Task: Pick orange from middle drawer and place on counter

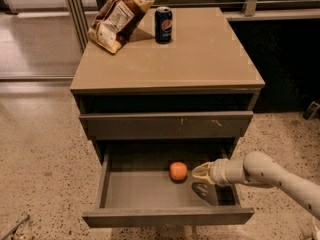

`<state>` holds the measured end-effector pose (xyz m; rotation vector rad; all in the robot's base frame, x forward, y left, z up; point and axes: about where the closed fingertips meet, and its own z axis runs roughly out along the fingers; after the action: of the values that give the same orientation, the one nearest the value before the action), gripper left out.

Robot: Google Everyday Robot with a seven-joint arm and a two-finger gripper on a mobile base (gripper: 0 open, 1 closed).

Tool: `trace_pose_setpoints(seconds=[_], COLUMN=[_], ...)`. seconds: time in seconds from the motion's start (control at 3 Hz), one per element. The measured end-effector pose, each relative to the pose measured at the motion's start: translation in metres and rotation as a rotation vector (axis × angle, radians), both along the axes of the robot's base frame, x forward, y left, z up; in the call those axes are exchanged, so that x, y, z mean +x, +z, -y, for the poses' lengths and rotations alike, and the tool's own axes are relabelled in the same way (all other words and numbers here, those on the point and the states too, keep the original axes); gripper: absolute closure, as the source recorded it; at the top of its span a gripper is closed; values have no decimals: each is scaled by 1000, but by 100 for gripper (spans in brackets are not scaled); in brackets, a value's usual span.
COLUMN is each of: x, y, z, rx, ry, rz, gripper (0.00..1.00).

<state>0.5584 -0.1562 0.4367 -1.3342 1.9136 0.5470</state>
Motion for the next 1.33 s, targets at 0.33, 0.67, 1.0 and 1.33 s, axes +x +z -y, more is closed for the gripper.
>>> trace_pose_setpoints(seconds=[0.33, 0.67, 1.0, 1.33], x=[5, 9, 12, 18], y=[-5, -10, -13, -21], z=[-9, -16, -22, -33], rx=[19, 29, 36, 53], ry=[15, 30, 45, 63], rz=[-5, -11, -15, -16], gripper=[34, 16, 13, 13])
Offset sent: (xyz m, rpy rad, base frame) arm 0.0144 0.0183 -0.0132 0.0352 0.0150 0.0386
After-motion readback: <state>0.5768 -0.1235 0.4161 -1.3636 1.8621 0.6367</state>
